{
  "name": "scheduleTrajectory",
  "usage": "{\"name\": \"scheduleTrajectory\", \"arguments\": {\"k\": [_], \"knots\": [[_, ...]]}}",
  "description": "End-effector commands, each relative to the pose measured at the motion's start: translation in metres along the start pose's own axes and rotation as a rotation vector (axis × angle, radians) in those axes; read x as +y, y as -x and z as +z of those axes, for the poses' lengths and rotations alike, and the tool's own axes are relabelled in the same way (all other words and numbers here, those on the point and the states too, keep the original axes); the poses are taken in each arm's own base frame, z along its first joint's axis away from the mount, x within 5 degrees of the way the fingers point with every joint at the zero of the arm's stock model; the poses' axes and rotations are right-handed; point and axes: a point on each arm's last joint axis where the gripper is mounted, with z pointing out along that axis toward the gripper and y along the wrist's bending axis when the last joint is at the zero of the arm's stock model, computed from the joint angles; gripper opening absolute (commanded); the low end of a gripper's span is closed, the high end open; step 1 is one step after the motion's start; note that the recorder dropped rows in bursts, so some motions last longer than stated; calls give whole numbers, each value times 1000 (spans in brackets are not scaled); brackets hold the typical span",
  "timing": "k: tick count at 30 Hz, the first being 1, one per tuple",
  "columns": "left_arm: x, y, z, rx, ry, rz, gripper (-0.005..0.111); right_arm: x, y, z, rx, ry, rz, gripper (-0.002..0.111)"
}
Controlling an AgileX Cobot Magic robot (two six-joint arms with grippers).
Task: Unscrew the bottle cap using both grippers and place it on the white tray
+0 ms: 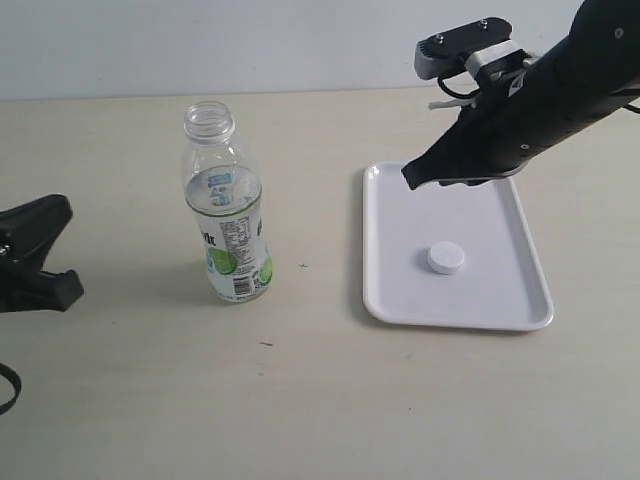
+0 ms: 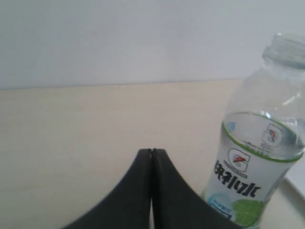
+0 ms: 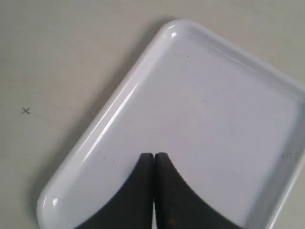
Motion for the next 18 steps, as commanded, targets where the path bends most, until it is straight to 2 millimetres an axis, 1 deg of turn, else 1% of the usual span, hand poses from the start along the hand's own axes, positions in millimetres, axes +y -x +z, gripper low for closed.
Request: {"name": "scheduleTrajectory", "arguments": {"k": [1, 2, 5, 10, 18], "knots": [[9, 10, -23, -105, 97, -35, 0, 0, 5, -3, -64, 8, 55, 0], [8, 16, -26, -145, 99, -33, 0, 0, 6, -3, -70, 11, 64, 0], [6, 23, -34, -156, 83, -34, 0, 1, 8, -3, -89, 20, 95, 0], [3, 39, -52, -244, 58, -40, 0, 1, 8, -3, -92, 25, 109, 0], [-1, 47, -81, -259, 44, 15, 0, 1, 8, -3, -93, 25, 111, 0]]}}
